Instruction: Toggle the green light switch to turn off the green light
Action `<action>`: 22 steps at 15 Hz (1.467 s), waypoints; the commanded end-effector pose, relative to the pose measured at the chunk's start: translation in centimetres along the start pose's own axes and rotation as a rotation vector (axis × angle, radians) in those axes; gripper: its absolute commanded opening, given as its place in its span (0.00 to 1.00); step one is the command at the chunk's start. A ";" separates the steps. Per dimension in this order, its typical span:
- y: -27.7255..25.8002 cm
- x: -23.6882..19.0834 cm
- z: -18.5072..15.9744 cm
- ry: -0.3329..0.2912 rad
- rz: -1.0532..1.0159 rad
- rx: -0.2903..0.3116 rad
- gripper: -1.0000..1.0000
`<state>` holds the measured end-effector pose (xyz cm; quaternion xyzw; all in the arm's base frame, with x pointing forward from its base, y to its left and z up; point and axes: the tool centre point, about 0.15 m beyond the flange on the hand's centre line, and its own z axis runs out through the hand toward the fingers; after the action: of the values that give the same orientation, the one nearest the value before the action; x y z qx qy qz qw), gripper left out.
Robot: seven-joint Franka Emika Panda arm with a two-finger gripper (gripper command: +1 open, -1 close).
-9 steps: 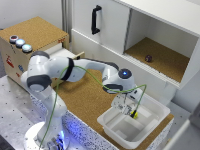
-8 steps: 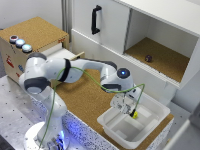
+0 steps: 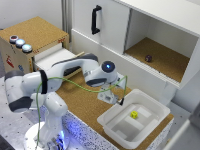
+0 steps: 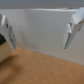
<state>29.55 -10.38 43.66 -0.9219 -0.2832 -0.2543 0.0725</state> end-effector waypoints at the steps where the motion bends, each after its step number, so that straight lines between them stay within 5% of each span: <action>1: -16.2 7.1 1.3 -0.023 -0.197 -0.091 1.00; 5: -27.5 10.7 3.0 -0.081 -0.417 0.008 1.00; 10: -41.4 14.5 1.9 -0.059 -0.700 0.143 1.00; 13: -46.5 16.2 2.1 -0.084 -0.819 0.159 1.00; 22: -51.7 20.4 5.7 -0.329 -0.974 0.139 1.00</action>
<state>14.80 37.75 47.54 -0.6935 -0.6881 -0.2101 0.0379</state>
